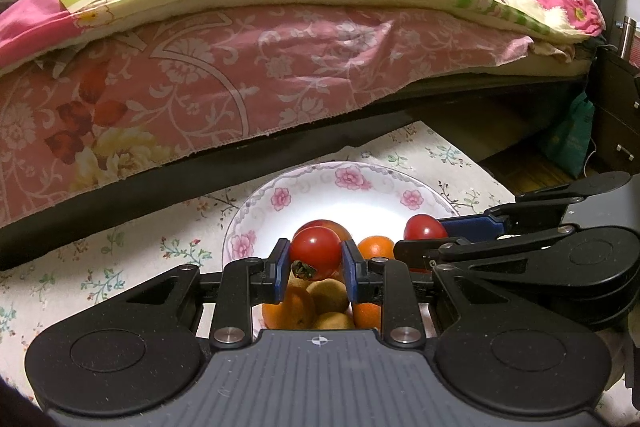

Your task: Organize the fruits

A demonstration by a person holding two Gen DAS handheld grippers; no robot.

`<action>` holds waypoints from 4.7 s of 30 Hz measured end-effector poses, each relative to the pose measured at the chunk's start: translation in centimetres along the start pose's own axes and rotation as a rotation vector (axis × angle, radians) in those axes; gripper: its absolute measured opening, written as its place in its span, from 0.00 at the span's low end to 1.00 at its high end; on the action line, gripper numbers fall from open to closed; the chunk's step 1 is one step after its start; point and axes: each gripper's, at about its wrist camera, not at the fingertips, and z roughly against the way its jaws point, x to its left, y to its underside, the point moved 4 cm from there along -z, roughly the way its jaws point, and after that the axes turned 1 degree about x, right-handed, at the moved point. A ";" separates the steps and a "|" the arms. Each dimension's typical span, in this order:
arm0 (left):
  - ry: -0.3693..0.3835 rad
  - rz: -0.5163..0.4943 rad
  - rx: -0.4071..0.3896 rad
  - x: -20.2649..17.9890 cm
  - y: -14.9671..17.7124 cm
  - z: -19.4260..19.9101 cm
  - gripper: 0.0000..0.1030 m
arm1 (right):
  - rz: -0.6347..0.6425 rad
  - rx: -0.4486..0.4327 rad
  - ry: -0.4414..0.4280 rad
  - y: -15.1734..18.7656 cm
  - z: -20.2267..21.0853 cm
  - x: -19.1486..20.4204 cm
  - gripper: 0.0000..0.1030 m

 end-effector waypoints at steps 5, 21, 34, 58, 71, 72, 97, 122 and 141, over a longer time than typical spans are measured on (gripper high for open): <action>0.003 0.010 0.003 0.4 -0.1 -0.7 0.32 | -0.001 -0.008 -0.002 -0.3 -0.5 0.0 0.30; 0.006 -0.001 0.003 0.3 -0.7 -2.2 0.34 | -0.038 -0.058 0.001 -1.1 -1.4 -1.3 0.30; 0.002 -0.006 -0.002 0.3 -1.0 -2.5 0.36 | -0.038 -0.079 0.006 -1.4 -1.7 -1.5 0.30; -0.030 0.001 -0.011 1.0 -1.1 -1.6 0.44 | -0.044 -0.099 -0.001 -1.4 -1.5 -1.2 0.30; -0.051 0.016 -0.016 1.3 -1.2 -0.9 0.54 | -0.064 -0.109 -0.010 -1.5 -1.0 -1.2 0.30; -0.053 0.018 -0.018 1.4 -1.3 -0.8 0.56 | -0.066 -0.109 -0.012 -1.5 -1.0 -1.2 0.30; -0.139 0.051 -0.036 0.7 -1.3 1.0 0.85 | -0.095 -0.107 0.021 -1.6 1.0 -1.7 0.30; -0.230 0.099 -0.050 0.0 0.5 5.0 1.00 | -0.116 -0.090 0.068 1.1 6.0 -1.1 0.30; -0.244 0.138 -0.039 0.0 3.0 7.9 1.00 | -0.108 -0.059 0.050 3.9 8.1 1.0 0.31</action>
